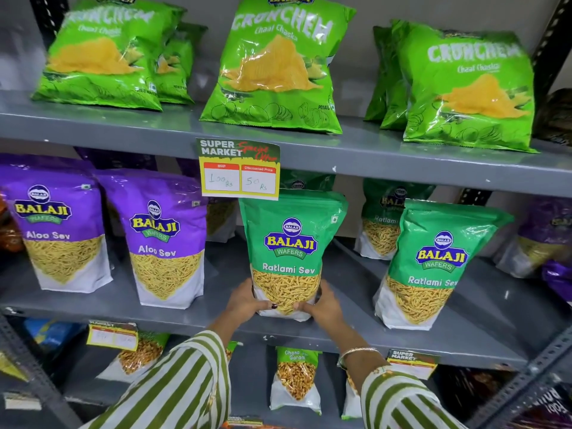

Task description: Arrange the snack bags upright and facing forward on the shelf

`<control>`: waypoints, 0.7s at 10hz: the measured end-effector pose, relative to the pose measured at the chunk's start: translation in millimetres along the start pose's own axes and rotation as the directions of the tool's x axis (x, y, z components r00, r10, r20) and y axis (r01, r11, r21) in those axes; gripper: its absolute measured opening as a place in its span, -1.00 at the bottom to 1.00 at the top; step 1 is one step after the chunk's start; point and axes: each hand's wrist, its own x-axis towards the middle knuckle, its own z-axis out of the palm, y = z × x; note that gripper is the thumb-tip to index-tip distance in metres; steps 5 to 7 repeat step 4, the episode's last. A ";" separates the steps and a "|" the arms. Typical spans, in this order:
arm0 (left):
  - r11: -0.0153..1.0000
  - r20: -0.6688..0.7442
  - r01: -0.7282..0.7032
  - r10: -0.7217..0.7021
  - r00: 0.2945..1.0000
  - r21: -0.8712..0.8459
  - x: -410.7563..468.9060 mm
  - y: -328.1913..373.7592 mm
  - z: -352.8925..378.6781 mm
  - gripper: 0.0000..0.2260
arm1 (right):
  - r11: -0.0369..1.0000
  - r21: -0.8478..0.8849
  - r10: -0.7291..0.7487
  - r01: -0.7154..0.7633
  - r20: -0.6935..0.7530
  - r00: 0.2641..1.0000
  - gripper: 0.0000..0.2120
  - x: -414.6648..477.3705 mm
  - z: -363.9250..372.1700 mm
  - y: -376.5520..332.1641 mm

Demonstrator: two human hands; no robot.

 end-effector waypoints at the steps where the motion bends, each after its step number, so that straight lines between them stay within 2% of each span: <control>1: 1.000 0.010 -0.002 0.002 1.000 -0.003 1.9 -1.6 0.9 -0.46 | 1.000 -0.001 0.009 -0.009 -0.007 1.000 -0.36 1.0 1.7 0.3; 2: 1.000 0.042 0.012 -0.011 0.999 -0.016 -2.2 -1.1 -1.7 -0.40 | 0.999 -0.041 0.018 -0.018 0.022 1.000 -0.34 -4.9 -0.7 -3.8; 3: 0.999 0.069 -0.004 0.008 0.998 -0.054 -5.6 0.8 -2.6 -0.32 | 1.000 -0.023 -0.011 0.011 0.034 0.999 -0.20 -8.3 -0.6 -8.8; 4: 0.994 -0.024 -0.059 0.057 0.998 -0.097 -11.5 2.7 -7.9 -0.25 | 0.998 -0.042 -0.053 0.049 -0.098 0.994 0.01 -13.8 -2.9 -15.3; 7: 0.994 -0.024 -0.059 0.057 0.998 -0.097 -11.5 2.7 -7.9 -0.25 | 0.998 -0.042 -0.053 0.049 -0.098 0.994 0.01 -13.8 -2.9 -15.3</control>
